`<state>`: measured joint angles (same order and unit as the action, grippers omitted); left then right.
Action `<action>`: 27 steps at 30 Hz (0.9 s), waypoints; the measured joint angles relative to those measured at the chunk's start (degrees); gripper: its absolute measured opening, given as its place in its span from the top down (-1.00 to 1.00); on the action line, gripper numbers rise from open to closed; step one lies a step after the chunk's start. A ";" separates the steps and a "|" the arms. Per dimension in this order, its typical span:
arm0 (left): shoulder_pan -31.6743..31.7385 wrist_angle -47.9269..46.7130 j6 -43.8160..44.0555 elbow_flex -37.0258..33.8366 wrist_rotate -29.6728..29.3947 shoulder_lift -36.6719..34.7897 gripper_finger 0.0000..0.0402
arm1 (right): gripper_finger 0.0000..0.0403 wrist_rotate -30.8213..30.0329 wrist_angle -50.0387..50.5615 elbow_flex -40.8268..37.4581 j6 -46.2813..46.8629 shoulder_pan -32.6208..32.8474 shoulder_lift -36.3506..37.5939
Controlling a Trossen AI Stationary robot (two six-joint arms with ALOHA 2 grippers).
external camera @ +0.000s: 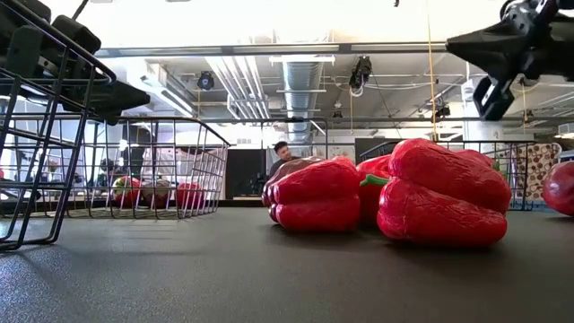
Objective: Sort produce into baskets
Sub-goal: Put the middle right red apple into the right black basket
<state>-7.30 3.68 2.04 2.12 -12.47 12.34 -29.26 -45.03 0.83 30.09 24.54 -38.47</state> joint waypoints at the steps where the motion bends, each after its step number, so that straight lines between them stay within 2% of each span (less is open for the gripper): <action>1: 0.00 0.02 -0.01 0.00 -0.02 0.02 0.81 | 0.94 -0.94 0.10 0.64 0.07 1.03 -2.49; 4: 0.02 0.04 0.00 0.02 -0.02 0.06 0.81 | 0.94 -1.27 1.48 5.38 -0.22 2.37 -8.50; 7: 0.01 0.16 -0.02 -0.01 -0.02 0.04 0.81 | 0.94 -1.29 11.50 12.76 -0.44 2.31 -11.17; 9: -0.01 0.35 -0.01 0.01 -0.01 0.21 0.81 | 0.94 -1.33 27.51 19.28 1.47 2.29 -11.91; 13: -0.01 0.29 -0.01 0.02 -0.02 0.45 0.81 | 0.94 -1.30 66.10 34.75 12.45 2.20 -14.71; 15: -0.01 0.21 0.00 0.00 -0.02 0.49 0.81 | 0.94 -0.89 79.90 40.97 17.98 2.24 -16.84; 17: -0.01 0.30 -0.02 -0.01 -0.01 0.63 0.81 | 0.94 2.71 91.02 45.86 23.07 2.31 -19.04; 21: -0.01 0.24 0.00 -0.01 -0.02 0.87 0.81 | 0.92 14.85 107.29 52.44 35.41 2.40 -23.31; 24: -0.01 0.20 0.00 0.02 -0.01 0.88 0.81 | 0.81 23.58 113.91 55.10 42.10 2.84 -26.65; 27: -0.01 0.19 -0.02 0.02 -0.02 0.96 0.81 | 0.59 30.61 117.72 55.99 46.10 3.30 -29.74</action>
<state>-7.31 3.87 2.03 2.13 -12.49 13.31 1.36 72.69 56.82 76.19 27.85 -68.21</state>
